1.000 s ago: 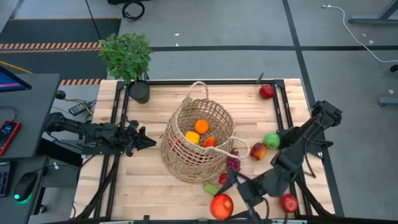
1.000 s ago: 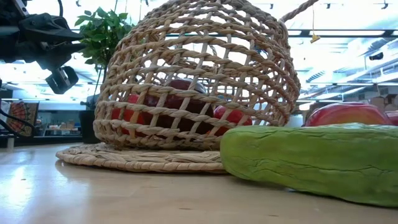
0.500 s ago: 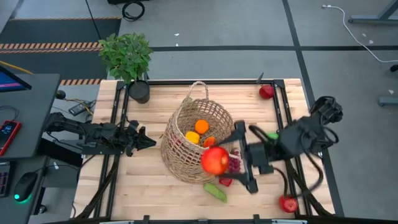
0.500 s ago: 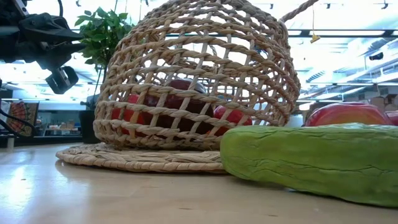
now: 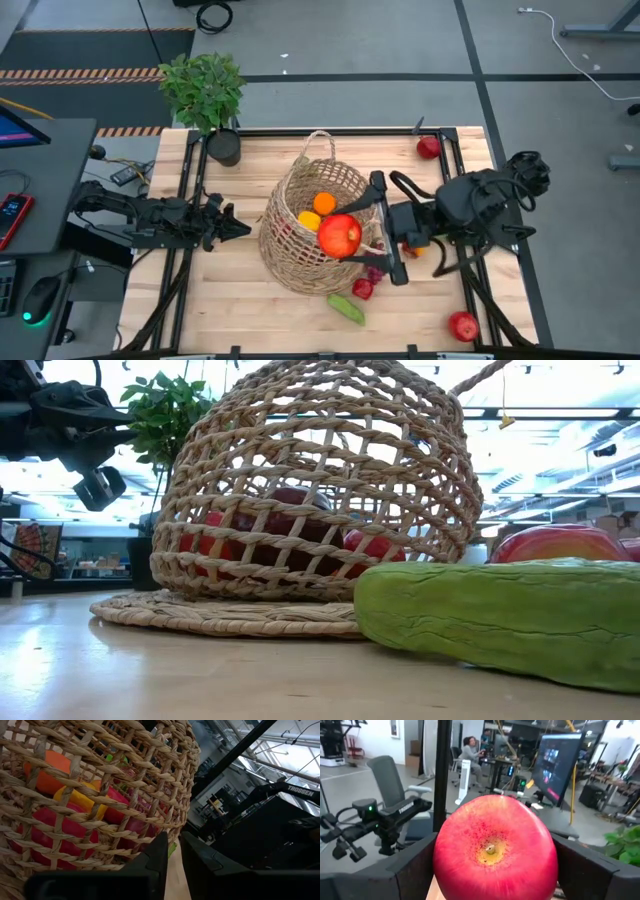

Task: Build produce basket
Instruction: Put the red apple into the brown basket

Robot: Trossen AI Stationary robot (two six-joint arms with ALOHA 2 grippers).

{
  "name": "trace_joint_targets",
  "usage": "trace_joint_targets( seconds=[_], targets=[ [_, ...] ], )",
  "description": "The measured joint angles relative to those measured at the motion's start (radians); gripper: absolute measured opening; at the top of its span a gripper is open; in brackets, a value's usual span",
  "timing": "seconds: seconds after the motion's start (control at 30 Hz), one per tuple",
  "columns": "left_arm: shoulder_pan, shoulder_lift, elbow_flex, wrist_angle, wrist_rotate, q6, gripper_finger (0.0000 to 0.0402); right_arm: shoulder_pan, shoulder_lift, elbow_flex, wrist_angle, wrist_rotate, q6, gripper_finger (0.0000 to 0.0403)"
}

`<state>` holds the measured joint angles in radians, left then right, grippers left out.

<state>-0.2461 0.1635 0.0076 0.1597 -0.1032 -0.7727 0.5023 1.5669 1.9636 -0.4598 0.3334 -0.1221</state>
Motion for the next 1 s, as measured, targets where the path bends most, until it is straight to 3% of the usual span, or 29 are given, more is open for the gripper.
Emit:
trace_joint_targets(
  seconds=[0.2, 0.4, 0.73, 1.0],
  targets=[
    [0.0, 0.0, 0.0, 0.0, 0.0, -0.001, 0.0063, -0.071, -0.003, 0.0, -0.007, -0.07, 0.07, 0.0353],
    [0.0, 0.0, 0.0, 0.0, 0.0, 0.0, 0.0057, -0.139, -0.02, 0.0, -0.038, -0.073, 0.202, 0.0353],
    [0.0, 0.0, 0.0, 0.0, 0.0, 0.0, 0.0061, -0.241, -0.024, 0.0, -0.298, -0.074, 0.337, 0.0353],
    [0.0, 0.0, 0.0, 0.0, 0.0, 0.0, 0.0056, -0.299, -0.022, -0.001, -0.392, -0.106, 0.381, 0.0353]
  ],
)
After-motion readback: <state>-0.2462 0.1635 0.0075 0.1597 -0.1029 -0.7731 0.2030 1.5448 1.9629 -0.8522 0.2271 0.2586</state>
